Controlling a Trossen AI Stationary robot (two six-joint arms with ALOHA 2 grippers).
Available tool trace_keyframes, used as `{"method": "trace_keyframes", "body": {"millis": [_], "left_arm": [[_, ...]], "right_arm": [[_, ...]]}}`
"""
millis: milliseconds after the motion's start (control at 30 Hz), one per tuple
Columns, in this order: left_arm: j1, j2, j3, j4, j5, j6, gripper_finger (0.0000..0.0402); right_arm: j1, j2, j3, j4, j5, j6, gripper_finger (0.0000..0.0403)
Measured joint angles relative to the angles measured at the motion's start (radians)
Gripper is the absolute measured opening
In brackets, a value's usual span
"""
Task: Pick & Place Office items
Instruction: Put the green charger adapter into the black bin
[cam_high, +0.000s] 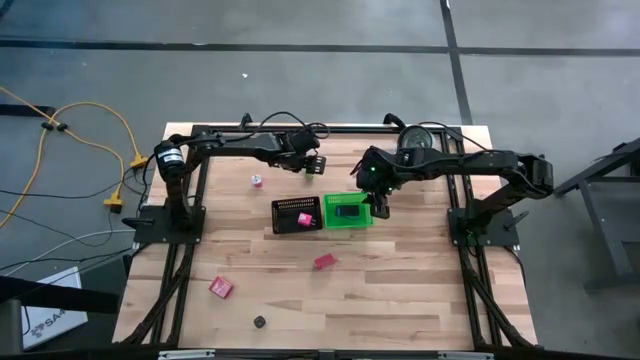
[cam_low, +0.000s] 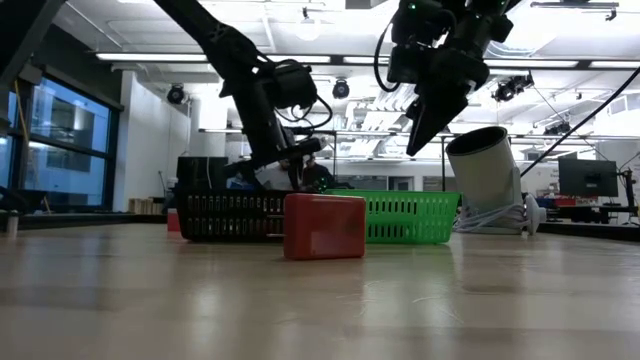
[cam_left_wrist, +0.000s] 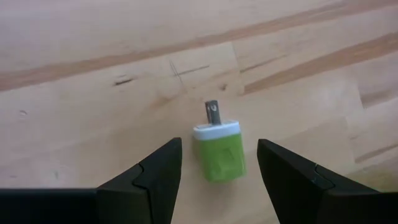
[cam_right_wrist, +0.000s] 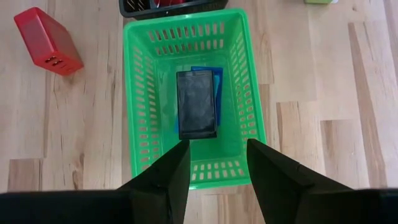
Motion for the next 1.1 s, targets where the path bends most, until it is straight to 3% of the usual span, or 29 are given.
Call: {"method": "trace_keyframes", "body": {"millis": [1100], "left_arm": [[-0.023, 0.024, -0.003, 0.015, -0.028, -0.001, 0.0204]], "right_arm": [[0.000, 0.000, 0.000, 0.002, -0.004, -0.012, 0.0145]]}}
